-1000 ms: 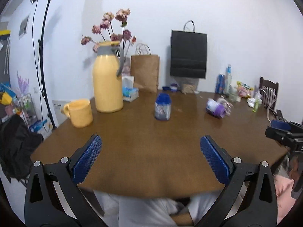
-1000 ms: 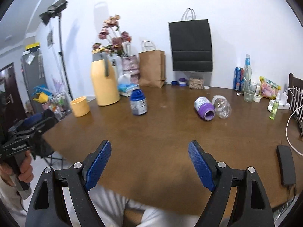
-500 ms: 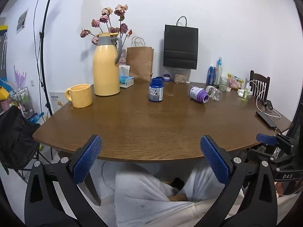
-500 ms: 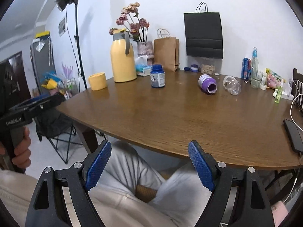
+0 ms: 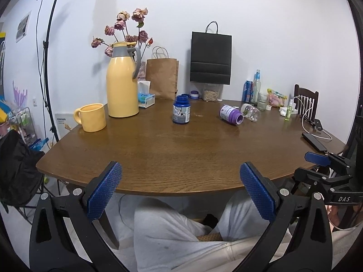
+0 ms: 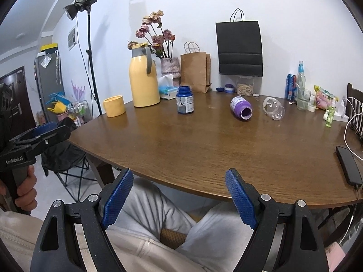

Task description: Flip cup upright

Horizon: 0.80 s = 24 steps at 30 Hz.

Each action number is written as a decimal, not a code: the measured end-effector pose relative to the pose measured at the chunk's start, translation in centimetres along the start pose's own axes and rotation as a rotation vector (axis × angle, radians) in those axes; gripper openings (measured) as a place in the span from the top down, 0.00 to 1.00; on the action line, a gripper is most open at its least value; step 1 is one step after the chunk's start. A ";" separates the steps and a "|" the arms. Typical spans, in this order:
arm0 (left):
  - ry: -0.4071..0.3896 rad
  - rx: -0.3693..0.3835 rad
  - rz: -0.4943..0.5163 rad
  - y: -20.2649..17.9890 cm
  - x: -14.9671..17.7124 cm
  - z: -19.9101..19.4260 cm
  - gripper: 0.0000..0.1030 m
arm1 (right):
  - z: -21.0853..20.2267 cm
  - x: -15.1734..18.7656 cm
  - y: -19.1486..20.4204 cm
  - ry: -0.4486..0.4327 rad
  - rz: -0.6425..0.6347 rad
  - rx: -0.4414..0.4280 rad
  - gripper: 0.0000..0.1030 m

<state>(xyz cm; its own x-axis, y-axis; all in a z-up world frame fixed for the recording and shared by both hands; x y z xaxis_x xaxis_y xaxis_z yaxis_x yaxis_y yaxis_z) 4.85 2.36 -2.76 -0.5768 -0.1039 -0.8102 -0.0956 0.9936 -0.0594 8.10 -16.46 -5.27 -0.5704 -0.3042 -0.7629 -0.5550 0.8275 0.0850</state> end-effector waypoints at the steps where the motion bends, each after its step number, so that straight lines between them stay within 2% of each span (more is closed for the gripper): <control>1: 0.001 0.002 0.000 0.0 0.0 0.0 0.00 | 0.0 0.0 0.0 -0.003 0.001 0.001 0.15; 24: 0.011 0.012 -0.019 0.5 0.3 0.3 0.00 | 0.1 -0.2 -0.1 0.002 0.005 0.001 0.15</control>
<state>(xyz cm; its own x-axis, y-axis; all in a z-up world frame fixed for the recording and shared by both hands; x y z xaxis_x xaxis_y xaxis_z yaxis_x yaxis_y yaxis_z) 4.84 2.86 -3.20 -0.5842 -0.1233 -0.8022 -0.0971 0.9919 -0.0817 8.33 -16.46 -5.23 -0.5746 -0.3006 -0.7612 -0.5514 0.8295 0.0887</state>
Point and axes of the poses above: each gripper's, at about its wrist camera, not at the fingertips, and z roughly the way its jaws point, y to its left, x to its underside, the point moved 8 cm from there along z, roughly the way its jaws point, and after that the axes turned 14 degrees about y, right-handed, at the moved point
